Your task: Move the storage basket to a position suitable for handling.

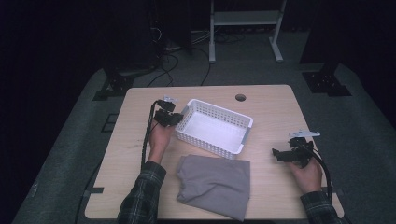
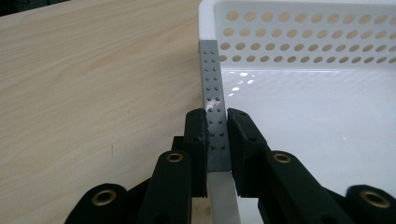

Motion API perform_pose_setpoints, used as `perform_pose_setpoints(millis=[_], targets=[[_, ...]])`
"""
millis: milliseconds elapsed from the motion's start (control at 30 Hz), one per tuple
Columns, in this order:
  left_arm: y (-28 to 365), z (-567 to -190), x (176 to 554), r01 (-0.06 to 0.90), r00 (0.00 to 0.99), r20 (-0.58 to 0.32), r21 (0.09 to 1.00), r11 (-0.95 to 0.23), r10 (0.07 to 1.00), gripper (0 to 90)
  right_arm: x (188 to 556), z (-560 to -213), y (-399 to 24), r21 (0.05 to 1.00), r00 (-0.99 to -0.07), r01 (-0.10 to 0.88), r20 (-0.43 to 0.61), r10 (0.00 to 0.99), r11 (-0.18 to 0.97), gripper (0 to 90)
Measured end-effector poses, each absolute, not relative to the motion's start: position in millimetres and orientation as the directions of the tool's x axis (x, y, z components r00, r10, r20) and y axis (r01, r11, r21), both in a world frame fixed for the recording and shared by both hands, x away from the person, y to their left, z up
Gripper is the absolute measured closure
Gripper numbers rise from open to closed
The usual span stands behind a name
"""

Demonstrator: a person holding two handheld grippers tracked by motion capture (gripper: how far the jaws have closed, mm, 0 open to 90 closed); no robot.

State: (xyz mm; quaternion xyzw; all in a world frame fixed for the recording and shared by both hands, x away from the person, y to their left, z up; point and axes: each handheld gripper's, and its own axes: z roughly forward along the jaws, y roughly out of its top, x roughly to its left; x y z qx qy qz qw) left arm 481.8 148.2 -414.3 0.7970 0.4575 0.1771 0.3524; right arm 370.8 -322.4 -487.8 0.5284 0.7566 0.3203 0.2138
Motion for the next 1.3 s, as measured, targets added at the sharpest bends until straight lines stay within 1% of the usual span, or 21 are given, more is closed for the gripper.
perform_pose_setpoints(millis=[167, 267, 333, 433, 567, 633, 867, 933, 967, 1000, 1067, 1300], targets=[[147, -413, 486, 0.605, 0.509, -0.047, 0.729, -0.319, 0.859, 79.1, 371, -488, -322, 0.711, -0.35, 0.663, 0.015, 0.937, 0.236, 0.0], [149, -415, 487, 0.609, 0.513, -0.061, 0.729, -0.313, 0.856, 77.9, 371, -488, -322, 0.711, -0.35, 0.663, 0.015, 0.937, 0.236, 0.0], [152, -413, 486, 0.608, 0.512, -0.068, 0.733, -0.305, 0.856, 72.1, 371, -488, -322, 0.711, -0.35, 0.663, 0.015, 0.937, 0.236, 0.0], [155, -407, 482, 0.593, 0.521, -0.063, 0.744, -0.308, 0.851, 65.6, 371, -488, -322, 0.711, -0.35, 0.663, 0.015, 0.937, 0.236, 0.0], [162, -401, 477, 0.592, 0.527, -0.087, 0.751, -0.292, 0.846, 58.2, 371, -488, -322, 0.71, -0.351, 0.662, 0.014, 0.936, 0.237, 0.0], [166, -397, 472, 0.584, 0.536, -0.074, 0.752, -0.306, 0.841, 55.9, 371, -488, -322, 0.71, -0.351, 0.662, 0.014, 0.936, 0.238, 0.0], [180, -392, 459, 0.578, 0.549, -0.083, 0.756, -0.306, 0.832, 50.9, 371, -488, -322, 0.71, -0.351, 0.663, 0.014, 0.936, 0.238, 0.0], [185, -391, 453, 0.58, 0.553, -0.081, 0.751, -0.314, 0.829, 47.3, 371, -488, -322, 0.71, -0.35, 0.663, 0.014, 0.937, 0.237, 0.0], [187, -391, 451, 0.58, 0.553, -0.085, 0.753, -0.31, 0.829, 47.3, 371, -488, -322, 0.71, -0.35, 0.663, 0.014, 0.937, 0.237, 0.0], [190, -392, 448, 0.579, 0.553, -0.079, 0.752, -0.314, 0.83, 44.9, 371, -488, -321, 0.71, -0.346, 0.664, 0.013, 0.938, 0.235, 0.0], [194, -392, 443, 0.58, 0.552, -0.085, 0.754, -0.308, 0.83, 43.8, 371, -488, -321, 0.71, -0.348, 0.663, 0.013, 0.938, 0.236, 0.0], [208, -400, 424, 0.575, 0.562, -0.072, 0.75, -0.327, 0.824, 35.4, 371, -488, -321, 0.71, -0.348, 0.663, 0.013, 0.937, 0.236, 0.0]])
